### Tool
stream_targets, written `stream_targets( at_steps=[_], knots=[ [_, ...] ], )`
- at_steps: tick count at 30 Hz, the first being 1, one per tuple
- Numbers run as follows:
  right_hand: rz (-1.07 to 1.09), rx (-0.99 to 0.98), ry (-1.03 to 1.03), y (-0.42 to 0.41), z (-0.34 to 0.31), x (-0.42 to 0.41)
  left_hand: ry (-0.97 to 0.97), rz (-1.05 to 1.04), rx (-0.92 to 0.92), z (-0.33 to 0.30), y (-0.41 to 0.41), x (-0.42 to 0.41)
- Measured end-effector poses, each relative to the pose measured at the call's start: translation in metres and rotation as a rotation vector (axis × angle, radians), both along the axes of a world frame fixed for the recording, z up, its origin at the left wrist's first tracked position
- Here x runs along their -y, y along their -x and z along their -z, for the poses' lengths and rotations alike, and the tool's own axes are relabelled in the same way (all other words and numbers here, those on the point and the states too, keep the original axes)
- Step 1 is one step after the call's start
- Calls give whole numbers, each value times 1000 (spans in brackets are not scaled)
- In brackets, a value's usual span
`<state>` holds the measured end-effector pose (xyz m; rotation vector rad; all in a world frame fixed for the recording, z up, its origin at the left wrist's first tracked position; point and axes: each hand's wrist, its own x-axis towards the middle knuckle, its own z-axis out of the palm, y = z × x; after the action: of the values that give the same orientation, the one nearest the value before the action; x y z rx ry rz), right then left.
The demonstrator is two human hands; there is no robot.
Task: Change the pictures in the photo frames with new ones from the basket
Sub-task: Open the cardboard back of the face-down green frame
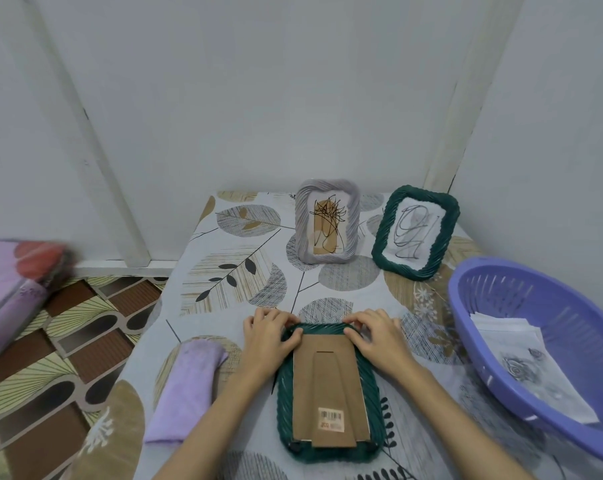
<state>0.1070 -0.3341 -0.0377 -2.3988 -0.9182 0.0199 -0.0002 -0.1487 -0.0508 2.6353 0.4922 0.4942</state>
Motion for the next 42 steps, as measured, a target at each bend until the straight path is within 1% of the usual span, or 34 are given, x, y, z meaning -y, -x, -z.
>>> stream_targets(
  at_steps=[10,13,15,18,22,24,26,28,29,33,35,39,42],
  knots=[
    [72,-68,24,12,-4,3,35,-32,-11,-5,6,2],
    [115,20,60,30,-6,10,69,-23,22,-7,20,-1],
    [121,64,97,49,-10,12,12,19,-10,-10,30,-2],
    [154,61,199,79,-17,9,-90,74,-108,-12,44,-2],
    [209,72,334,109,-19,0,-85,94,-202,-8,57,-5],
    [214,12,365,117,-18,-5,-105,97,-214,-7,56,-2],
    [239,-48,315,122,-14,-7,-63,86,-190,-7,48,1],
    [253,-62,245,124,-9,-7,18,39,-151,-8,35,2],
    [252,-56,228,124,-7,-7,21,19,-140,-9,28,1],
    [232,-37,193,122,-2,-7,-140,11,-139,-10,14,-6],
    [226,-36,184,122,-1,-7,-191,19,-95,-10,11,-7],
    [224,-29,165,122,0,-6,-194,-11,-78,-12,5,-4],
    [224,-35,154,122,0,-7,-191,-26,-22,-9,2,-5]
  ],
)
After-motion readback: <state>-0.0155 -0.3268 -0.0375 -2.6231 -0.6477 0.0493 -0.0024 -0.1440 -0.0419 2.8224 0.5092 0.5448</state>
